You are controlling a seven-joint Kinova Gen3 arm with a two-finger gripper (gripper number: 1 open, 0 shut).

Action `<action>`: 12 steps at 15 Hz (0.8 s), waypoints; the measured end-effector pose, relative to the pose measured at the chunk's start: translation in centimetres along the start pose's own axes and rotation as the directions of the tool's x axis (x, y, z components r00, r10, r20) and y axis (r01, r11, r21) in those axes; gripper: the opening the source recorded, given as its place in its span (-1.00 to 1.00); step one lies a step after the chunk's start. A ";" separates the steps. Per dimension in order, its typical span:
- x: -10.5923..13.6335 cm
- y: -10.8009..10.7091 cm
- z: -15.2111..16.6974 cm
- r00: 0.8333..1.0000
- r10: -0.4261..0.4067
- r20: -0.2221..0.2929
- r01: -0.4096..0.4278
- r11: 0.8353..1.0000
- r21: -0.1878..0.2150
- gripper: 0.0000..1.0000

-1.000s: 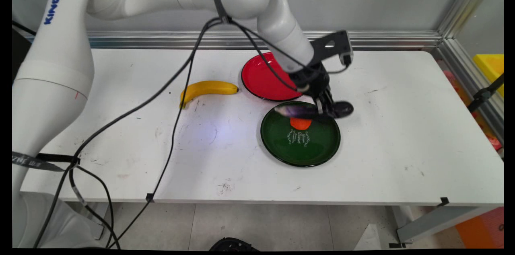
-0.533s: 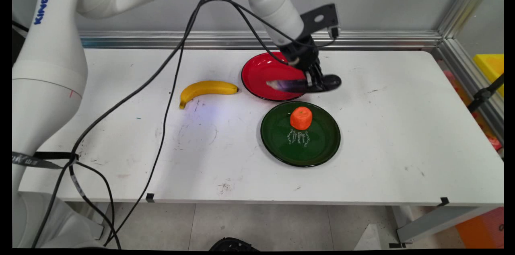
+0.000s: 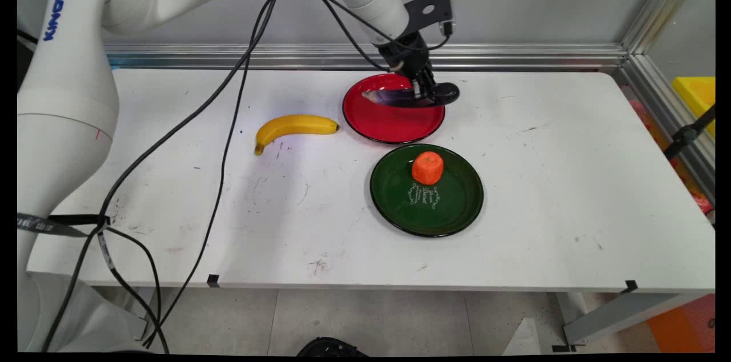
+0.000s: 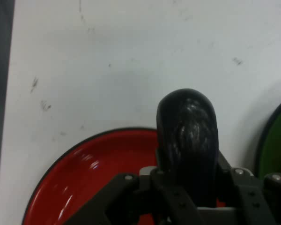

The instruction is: Place the picked object on the red plate

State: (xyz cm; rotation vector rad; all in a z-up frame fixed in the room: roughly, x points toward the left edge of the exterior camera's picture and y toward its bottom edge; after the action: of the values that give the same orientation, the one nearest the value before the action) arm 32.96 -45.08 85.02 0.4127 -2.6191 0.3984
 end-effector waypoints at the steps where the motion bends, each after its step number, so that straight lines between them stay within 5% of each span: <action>1: -0.6 -0.5 0.2 1.000 0.000 0.004 0.000 1.000 0.001 -1.00; 12: -5.1 -2.2 3.7 1.000 -0.004 0.021 0.005 0.999 -0.032 -1.00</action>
State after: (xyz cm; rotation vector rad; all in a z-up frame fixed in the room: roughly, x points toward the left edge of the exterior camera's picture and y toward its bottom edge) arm 36.62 -47.21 79.86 0.4146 -2.6403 0.3522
